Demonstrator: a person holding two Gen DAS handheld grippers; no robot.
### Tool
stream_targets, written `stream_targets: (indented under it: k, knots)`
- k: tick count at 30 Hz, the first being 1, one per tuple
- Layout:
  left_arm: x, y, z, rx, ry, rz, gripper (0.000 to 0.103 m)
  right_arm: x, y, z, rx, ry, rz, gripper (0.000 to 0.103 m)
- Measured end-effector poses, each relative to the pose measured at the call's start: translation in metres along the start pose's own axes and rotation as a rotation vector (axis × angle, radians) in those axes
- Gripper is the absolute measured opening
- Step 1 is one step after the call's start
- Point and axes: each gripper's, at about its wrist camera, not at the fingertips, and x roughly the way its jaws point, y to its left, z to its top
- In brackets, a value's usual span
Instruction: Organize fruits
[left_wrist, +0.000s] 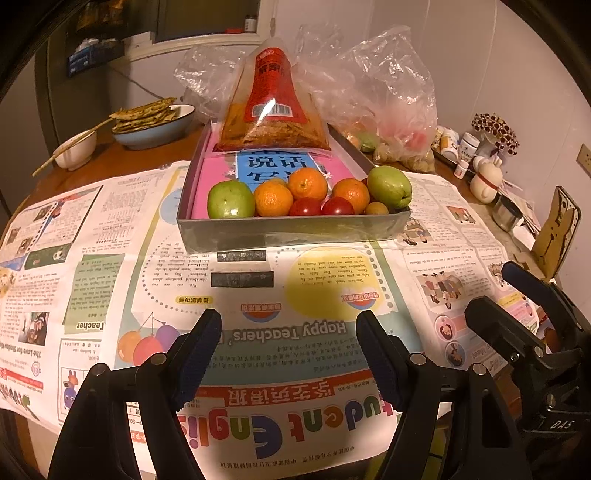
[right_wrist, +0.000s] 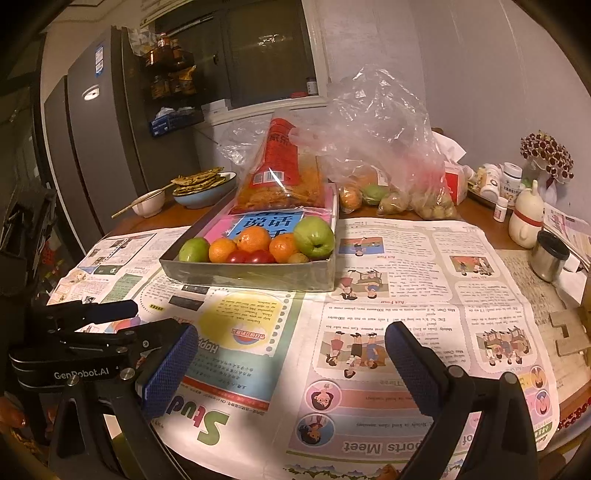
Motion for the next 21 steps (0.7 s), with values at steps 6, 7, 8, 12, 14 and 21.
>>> stream_targets:
  k: [6, 7, 8, 12, 14, 21]
  knots:
    - [0.0009, -0.0007, -0.0006, 0.005, 0.004, 0.005, 0.077, -0.0015, 0.0007, 0.0012, 0.000, -0.004, -0.004, 0.102]
    - [0.0009, -0.0006, -0.0006, 0.004, 0.004, 0.006, 0.077, -0.0017, 0.0008, 0.0012, -0.001, -0.004, -0.004, 0.102]
    - [0.0009, -0.0002, -0.0005, 0.002, 0.003, 0.006, 0.077, -0.0018, 0.0007, 0.0011, -0.001, -0.004, -0.004, 0.102]
    - [0.0006, 0.0002, -0.0008, 0.004, 0.003, 0.011, 0.077, -0.0018, 0.0016, 0.0012, -0.004, -0.001, -0.003, 0.102]
    - [0.0000, 0.0001, -0.0007, 0.006, 0.002, 0.014, 0.077, -0.0017, 0.0026, 0.0010, -0.008, 0.000, -0.001, 0.102]
    - [-0.0009, 0.0002, -0.0009, 0.005, -0.003, 0.019, 0.077, -0.0012, 0.0039, 0.0009, -0.011, 0.001, 0.000, 0.102]
